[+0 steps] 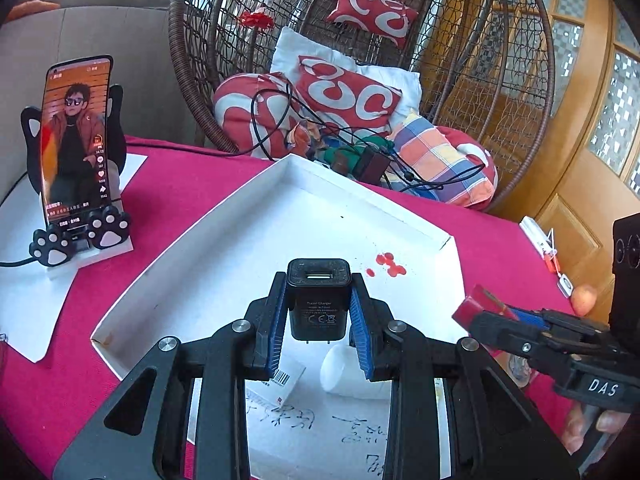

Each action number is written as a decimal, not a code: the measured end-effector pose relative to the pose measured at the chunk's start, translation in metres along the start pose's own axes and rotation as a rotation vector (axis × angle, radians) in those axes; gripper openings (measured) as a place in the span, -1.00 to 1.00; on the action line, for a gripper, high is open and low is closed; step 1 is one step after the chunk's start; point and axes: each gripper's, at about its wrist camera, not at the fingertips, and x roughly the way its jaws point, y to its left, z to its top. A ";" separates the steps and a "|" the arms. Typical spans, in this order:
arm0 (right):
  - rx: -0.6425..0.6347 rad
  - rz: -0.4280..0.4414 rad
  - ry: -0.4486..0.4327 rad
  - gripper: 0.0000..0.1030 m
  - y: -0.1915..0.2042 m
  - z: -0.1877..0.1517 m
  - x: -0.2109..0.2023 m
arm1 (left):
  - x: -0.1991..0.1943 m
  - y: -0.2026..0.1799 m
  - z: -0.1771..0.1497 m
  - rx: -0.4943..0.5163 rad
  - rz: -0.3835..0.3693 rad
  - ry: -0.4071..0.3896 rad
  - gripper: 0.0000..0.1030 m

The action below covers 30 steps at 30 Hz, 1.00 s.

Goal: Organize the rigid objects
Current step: 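Carry the charger and jar over the tray and open both grippers, then close the left gripper on the brown tape roll while the right gripper approaches the orange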

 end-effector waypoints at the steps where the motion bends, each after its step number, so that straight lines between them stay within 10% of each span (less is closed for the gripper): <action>1: -0.008 -0.003 0.001 -0.45 0.003 0.000 0.003 | 0.000 0.001 0.000 -0.006 0.003 -0.001 -0.44; 10: -0.045 -0.047 -0.047 -0.43 0.015 0.004 0.016 | 0.001 0.023 0.001 -0.115 -0.020 -0.002 -0.38; 13: -0.022 -0.045 -0.071 -0.40 0.011 0.007 0.013 | -0.001 0.026 0.001 -0.136 -0.008 -0.014 0.34; 17: 0.000 -0.055 -0.118 0.74 0.007 0.004 0.000 | -0.006 0.022 0.002 -0.130 0.045 -0.046 0.77; 30: -0.015 -0.059 -0.322 1.00 -0.011 -0.019 -0.097 | -0.042 0.010 0.001 -0.090 0.060 -0.150 1.00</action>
